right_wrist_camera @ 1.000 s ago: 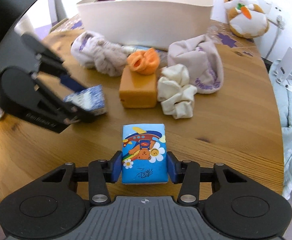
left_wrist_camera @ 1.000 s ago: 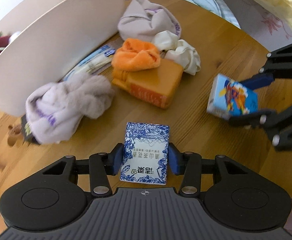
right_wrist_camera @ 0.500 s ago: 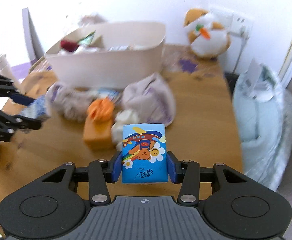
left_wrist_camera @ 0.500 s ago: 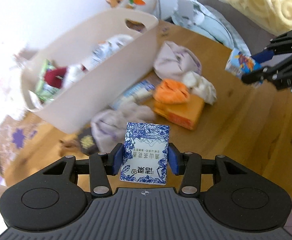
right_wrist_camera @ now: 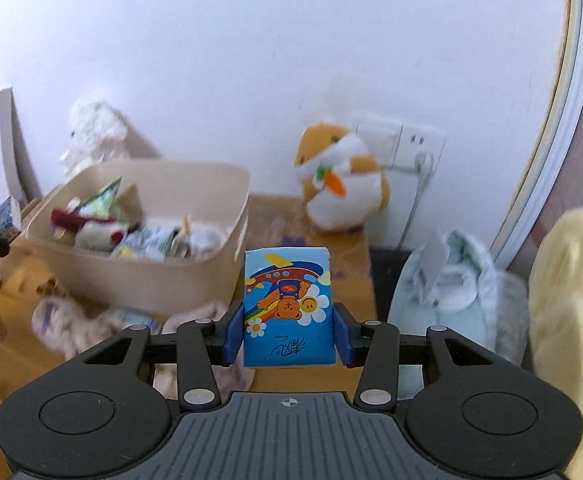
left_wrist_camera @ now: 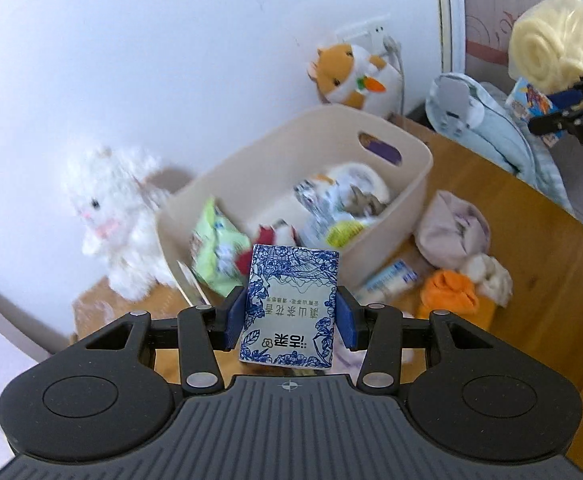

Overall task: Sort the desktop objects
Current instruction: 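Lift both tissue packs and carry them over the basket, then open both tools to drop the tissue packs into the basket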

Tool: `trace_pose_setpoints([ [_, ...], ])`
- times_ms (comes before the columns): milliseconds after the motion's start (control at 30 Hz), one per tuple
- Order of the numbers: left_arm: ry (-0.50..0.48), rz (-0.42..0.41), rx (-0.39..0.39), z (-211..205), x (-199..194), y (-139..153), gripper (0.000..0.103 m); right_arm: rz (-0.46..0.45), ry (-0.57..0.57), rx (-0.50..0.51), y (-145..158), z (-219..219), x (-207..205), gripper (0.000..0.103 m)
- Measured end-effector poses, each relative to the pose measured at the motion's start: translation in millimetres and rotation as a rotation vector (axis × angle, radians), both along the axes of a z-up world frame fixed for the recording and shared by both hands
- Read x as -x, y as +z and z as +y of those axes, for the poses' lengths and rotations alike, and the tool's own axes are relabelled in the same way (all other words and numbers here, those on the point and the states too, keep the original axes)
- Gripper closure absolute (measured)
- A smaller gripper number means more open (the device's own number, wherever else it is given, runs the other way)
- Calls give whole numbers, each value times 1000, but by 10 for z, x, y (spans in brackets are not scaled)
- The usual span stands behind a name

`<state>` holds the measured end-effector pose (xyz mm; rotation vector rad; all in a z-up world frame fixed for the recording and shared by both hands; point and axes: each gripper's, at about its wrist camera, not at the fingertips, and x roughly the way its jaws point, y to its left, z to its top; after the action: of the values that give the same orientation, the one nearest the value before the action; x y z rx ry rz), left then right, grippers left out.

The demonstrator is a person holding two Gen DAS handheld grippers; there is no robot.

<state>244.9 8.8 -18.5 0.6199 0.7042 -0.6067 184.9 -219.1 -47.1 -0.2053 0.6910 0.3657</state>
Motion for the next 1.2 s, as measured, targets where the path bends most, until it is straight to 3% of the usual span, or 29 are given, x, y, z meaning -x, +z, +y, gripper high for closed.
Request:
trace_pose_setpoints([
  [233, 17, -58, 17, -140, -210, 216, 55, -77, 8, -19, 256, 183, -277, 60],
  [567, 118, -30, 113, -435, -488, 326, 55, -114, 97, -21, 386, 769, -658, 60],
  [1033, 300, 102, 105, -598, -995, -151, 55, 52, 104, -63, -58, 1330, -1062, 60],
  [1200, 352, 148, 58, -486, -1128, -407, 55, 133, 99, -102, -226, 1357, -1096, 61],
])
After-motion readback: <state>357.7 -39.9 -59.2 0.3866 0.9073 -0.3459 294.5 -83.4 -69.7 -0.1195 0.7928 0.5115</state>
